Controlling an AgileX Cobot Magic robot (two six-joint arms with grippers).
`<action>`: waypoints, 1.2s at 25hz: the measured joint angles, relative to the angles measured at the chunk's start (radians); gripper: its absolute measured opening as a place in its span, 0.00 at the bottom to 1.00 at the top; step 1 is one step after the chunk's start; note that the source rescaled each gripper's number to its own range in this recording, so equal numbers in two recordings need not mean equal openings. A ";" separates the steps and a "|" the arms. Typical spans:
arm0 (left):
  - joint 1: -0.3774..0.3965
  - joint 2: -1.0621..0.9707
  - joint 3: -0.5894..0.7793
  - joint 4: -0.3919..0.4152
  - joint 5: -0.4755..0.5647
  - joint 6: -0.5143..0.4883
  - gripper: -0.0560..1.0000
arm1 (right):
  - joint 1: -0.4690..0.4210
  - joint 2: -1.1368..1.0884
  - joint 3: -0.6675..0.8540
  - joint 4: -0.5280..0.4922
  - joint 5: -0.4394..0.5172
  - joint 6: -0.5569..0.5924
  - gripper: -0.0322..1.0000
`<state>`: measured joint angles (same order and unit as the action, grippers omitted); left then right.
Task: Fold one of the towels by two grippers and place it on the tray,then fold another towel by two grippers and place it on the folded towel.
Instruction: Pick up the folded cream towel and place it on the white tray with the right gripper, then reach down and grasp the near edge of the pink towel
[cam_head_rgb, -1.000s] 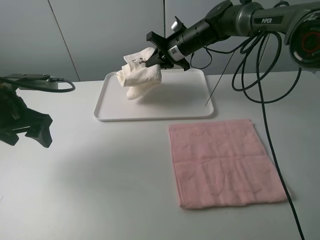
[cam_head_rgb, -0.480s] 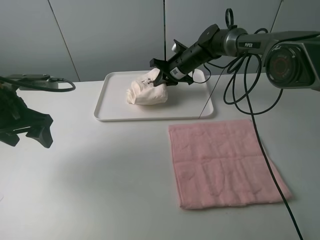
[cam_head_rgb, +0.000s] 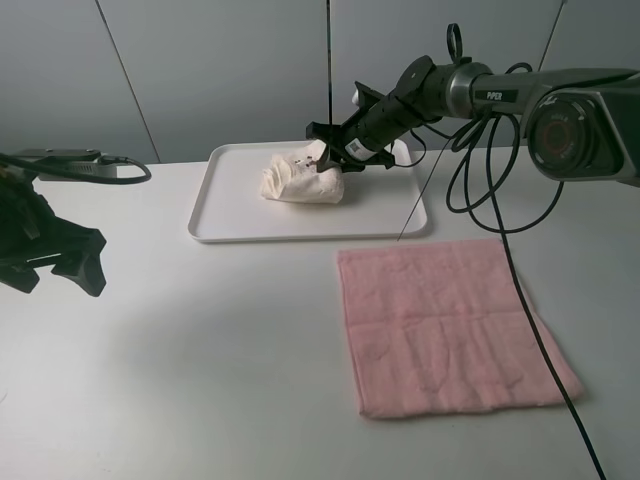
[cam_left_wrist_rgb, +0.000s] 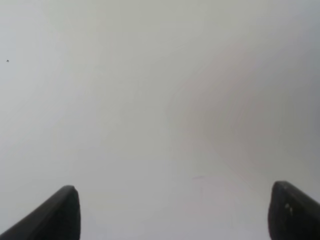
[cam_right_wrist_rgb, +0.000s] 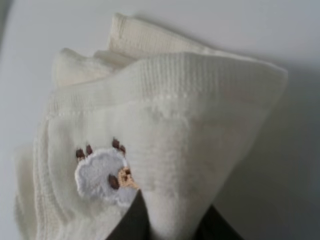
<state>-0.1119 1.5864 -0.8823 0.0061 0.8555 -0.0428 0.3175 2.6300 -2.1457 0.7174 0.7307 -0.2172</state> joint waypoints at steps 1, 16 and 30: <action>0.000 0.000 0.000 0.000 0.000 0.002 0.97 | 0.000 0.000 0.000 0.000 -0.007 0.000 0.56; 0.000 0.000 0.000 0.000 0.008 0.019 0.97 | -0.008 -0.224 -0.002 -0.418 0.096 -0.002 1.00; 0.000 0.000 0.000 -0.077 0.014 0.164 0.97 | -0.009 -0.528 0.016 -0.682 0.461 -0.183 1.00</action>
<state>-0.1119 1.5864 -0.8823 -0.0707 0.8691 0.1217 0.3082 2.1018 -2.1301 0.0358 1.1913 -0.4006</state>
